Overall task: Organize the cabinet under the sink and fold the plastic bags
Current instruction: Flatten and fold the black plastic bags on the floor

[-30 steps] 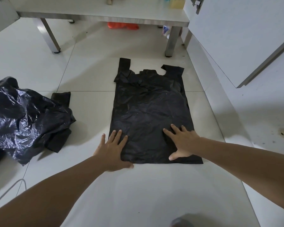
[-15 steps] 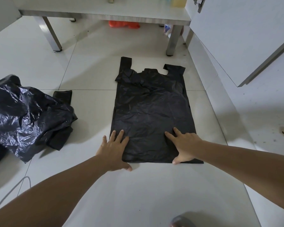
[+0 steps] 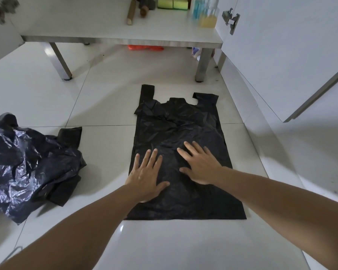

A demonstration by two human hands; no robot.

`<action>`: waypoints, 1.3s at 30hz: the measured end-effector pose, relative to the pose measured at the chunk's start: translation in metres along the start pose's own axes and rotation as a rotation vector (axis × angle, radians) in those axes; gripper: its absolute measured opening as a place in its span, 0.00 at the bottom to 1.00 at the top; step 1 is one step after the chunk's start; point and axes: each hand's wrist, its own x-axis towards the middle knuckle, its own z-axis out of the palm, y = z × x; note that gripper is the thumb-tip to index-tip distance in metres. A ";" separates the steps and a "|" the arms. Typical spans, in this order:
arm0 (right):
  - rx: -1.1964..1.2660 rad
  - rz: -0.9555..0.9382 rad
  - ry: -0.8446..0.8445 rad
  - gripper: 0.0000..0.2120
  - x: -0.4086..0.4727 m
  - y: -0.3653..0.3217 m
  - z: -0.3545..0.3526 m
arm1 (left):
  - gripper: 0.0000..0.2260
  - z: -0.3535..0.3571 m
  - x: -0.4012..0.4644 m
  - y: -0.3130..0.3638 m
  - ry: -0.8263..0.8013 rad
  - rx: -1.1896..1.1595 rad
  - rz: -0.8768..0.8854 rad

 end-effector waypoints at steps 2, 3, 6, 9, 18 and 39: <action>0.015 -0.010 -0.007 0.33 0.017 0.006 0.003 | 0.39 0.001 0.013 -0.003 0.009 0.002 0.014; 0.027 -0.005 -0.017 0.32 0.026 0.012 0.005 | 0.40 0.005 0.020 -0.006 0.003 0.004 0.014; 0.087 0.096 -0.052 0.32 0.050 0.038 0.012 | 0.43 0.020 0.032 -0.022 -0.045 -0.028 0.011; 0.183 0.279 -0.022 0.32 0.065 0.069 0.019 | 0.42 0.038 0.030 -0.028 0.064 -0.055 0.035; 0.168 0.246 0.247 0.32 0.123 0.089 0.023 | 0.39 0.014 0.110 -0.040 0.257 -0.050 0.016; 0.410 0.177 0.058 0.28 0.317 0.030 -0.097 | 0.40 0.027 0.133 -0.054 0.196 -0.124 -0.106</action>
